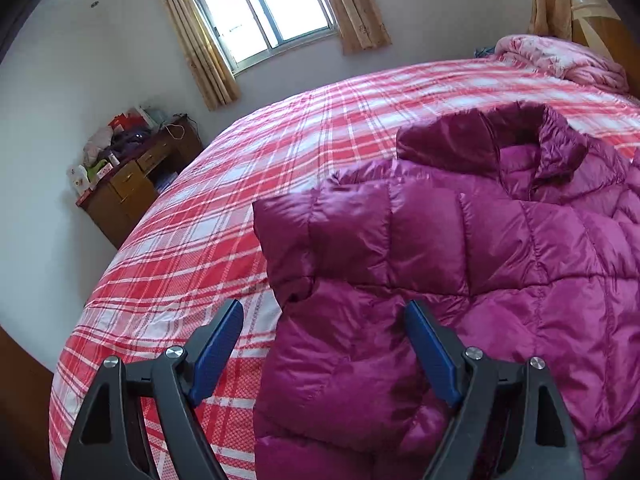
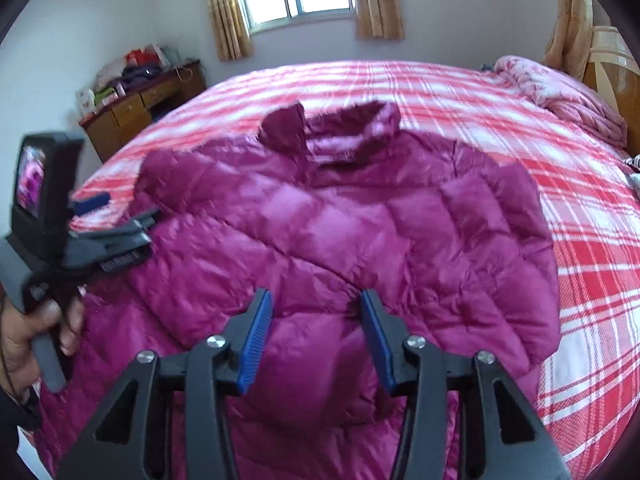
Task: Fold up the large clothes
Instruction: 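Open the left tool to release the sleeve onto the jacket, then smooth the folded sleeve flat with the left tool near the right tool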
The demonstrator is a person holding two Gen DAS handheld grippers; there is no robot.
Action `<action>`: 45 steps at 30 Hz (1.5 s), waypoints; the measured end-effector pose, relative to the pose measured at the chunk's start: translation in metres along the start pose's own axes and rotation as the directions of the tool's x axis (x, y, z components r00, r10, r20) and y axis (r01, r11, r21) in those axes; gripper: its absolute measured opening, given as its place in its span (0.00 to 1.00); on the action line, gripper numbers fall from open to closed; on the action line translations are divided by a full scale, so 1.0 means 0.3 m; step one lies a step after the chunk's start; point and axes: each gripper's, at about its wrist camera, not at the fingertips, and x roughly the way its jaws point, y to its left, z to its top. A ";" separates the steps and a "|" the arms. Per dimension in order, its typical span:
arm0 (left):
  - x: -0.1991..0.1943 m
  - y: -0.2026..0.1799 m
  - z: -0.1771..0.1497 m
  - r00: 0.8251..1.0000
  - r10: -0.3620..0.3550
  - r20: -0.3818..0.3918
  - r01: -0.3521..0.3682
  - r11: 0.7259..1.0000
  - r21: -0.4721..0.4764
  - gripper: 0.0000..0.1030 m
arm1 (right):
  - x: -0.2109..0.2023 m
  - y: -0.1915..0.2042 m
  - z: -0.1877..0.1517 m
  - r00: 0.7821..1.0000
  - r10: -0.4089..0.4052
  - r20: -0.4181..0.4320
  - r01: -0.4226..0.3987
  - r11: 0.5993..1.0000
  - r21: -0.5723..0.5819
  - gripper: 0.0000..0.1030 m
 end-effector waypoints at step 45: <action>0.238 -0.024 0.034 0.980 -0.127 -0.150 0.109 0.987 -0.119 0.94 | 0.157 0.114 0.070 0.981 -0.191 -0.019 0.187 0.976 -0.113 0.49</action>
